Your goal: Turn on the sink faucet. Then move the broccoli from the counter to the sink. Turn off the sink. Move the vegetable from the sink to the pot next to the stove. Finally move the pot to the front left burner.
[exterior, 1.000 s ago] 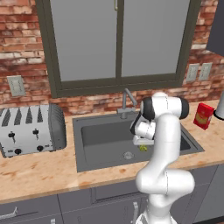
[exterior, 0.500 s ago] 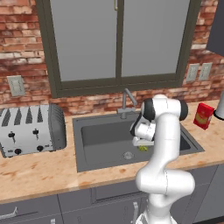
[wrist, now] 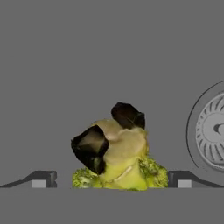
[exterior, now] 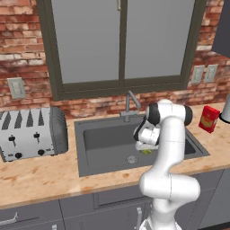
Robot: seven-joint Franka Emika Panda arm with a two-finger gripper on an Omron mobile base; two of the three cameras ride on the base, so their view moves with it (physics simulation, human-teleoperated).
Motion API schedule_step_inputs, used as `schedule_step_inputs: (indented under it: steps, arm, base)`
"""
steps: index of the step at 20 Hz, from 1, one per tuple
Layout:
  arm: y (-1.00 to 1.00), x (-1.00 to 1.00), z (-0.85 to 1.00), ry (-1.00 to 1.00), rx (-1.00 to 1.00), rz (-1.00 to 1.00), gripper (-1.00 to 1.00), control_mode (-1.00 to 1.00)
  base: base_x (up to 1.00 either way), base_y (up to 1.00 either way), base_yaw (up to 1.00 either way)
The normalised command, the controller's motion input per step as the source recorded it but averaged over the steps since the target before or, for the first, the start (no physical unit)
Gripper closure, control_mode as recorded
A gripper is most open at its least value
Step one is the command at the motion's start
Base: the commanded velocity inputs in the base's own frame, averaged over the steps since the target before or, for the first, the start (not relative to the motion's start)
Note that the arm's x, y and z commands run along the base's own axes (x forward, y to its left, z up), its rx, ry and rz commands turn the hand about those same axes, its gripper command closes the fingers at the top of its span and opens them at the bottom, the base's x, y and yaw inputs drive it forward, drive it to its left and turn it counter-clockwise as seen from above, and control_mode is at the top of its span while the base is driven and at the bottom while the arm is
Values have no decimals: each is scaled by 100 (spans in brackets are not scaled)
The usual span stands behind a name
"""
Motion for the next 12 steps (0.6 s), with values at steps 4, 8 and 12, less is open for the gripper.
schedule_step_inputs:
  steps: [4,8,12]
  arm:
    - [-1,0,-19,-3,0,4,-100,-100]
    - [0,-8,-16,-6,0,2,-100,-100]
    - [0,-31,-3,-9,0,0,-100,-100]
  base:
    - [0,0,0]
    - [0,0,0]
    - [0,0,0]
